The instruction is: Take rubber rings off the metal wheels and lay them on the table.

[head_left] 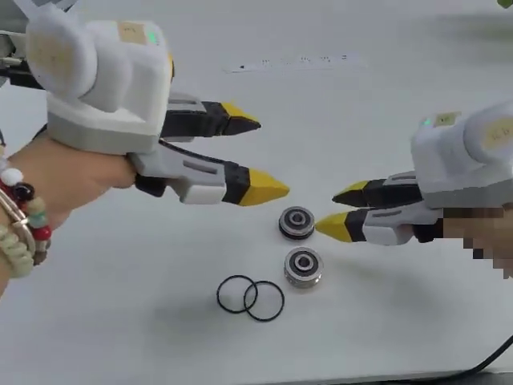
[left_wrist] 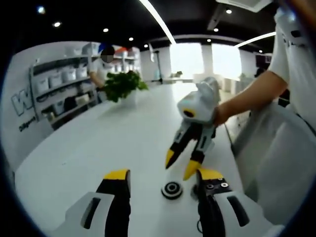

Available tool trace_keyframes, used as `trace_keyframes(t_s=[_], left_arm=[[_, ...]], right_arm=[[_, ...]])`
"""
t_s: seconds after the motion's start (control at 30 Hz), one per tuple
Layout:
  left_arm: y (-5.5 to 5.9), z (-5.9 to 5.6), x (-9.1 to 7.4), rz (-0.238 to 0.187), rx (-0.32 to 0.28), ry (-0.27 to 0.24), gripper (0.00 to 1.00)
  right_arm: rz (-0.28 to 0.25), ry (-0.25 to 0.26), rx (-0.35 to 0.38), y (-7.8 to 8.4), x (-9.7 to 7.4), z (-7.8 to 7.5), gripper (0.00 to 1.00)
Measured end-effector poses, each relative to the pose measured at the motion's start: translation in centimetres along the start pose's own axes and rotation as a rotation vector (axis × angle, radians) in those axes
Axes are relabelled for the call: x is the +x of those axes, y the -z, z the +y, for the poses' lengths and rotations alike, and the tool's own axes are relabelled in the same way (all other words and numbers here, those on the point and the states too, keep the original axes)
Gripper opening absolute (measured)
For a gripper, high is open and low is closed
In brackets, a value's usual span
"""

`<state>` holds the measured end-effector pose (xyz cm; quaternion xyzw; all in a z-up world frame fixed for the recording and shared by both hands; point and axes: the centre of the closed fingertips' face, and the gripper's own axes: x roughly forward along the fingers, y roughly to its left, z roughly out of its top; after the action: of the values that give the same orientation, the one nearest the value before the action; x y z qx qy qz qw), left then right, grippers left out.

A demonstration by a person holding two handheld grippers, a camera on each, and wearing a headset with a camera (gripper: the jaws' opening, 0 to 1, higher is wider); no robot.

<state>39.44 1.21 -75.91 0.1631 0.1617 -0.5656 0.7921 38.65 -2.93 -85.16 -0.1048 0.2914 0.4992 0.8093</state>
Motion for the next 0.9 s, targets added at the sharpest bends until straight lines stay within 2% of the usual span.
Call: trace_keyframes(t_s=[0.07,0.13,0.3,0.43,0.6,0.7,0.8,0.9], left_arm=[[0.4,-0.1,0.8,0.002,-0.005,0.009,0.54],[0.2,-0.8,1.9,0.009,-0.010,0.026,0.53],[1.5,-1.0,3.2,0.026,-0.018,0.040,0.49],[3.8,-1.0,4.2,0.060,-0.066,0.052,0.43],[5.2,-1.1,4.8,0.084,-0.071,0.036,0.36],[6.0,-1.7,5.1,0.096,-0.039,0.035,0.28],[6.3,-1.9,5.3,0.098,-0.040,0.039,0.26],[6.5,-1.7,5.6,0.094,-0.063,0.019,0.24]], right_arm=[[0.005,-0.004,-0.016,0.1,0.2,0.3,0.32],[0.009,-0.009,-0.022,0.1,0.4,0.4,0.32],[0.031,-0.007,-0.031,0.3,0.9,0.6,0.33],[0.032,-0.006,-0.035,0.3,1.0,0.6,0.32],[0.037,-0.022,-0.042,0.5,1.5,1.0,0.31],[0.042,-0.023,-0.050,0.6,1.6,0.9,0.30],[0.041,-0.023,-0.053,0.5,1.6,1.0,0.29],[0.038,-0.024,-0.051,0.5,1.6,1.1,0.28]])
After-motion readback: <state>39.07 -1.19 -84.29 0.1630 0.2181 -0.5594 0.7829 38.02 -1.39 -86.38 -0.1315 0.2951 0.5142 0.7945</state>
